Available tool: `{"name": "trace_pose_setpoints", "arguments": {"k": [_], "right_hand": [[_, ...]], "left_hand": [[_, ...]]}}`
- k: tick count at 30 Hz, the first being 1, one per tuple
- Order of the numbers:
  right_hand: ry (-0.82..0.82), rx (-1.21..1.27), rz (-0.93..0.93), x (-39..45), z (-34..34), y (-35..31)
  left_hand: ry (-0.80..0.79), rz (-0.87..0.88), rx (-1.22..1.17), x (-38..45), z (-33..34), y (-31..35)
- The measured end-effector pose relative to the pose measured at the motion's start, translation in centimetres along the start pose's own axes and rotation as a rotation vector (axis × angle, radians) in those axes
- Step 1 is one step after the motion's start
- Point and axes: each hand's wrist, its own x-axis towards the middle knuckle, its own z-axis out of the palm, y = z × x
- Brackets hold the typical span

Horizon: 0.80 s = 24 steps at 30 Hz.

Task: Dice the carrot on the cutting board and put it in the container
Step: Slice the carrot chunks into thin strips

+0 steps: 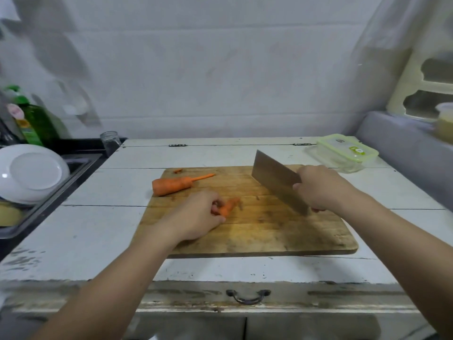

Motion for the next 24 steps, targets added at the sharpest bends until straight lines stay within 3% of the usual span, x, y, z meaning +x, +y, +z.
{"name": "trace_pose_setpoints", "arguments": {"k": [3, 13, 19, 24], "right_hand": [[0.003, 0.061, -0.026, -0.5, 0.0, -0.4], [-0.178, 0.17, -0.093, -2.1, -1.1, -1.6], [-0.159, 0.092, -0.162, 0.4, -0.3, -2.4], [-0.207, 0.051, -0.249, 3.1, 0.2, -2.4]], "left_hand": [[-0.083, 0.042, -0.064, -0.2, 0.4, 1.0], [0.214, 0.254, 0.023, 0.8, 2.8, -0.3], [0.293, 0.373, 0.154, 1.9, 4.2, 0.8], [0.298, 0.42, 0.118, 1.9, 4.8, -0.2]]}}
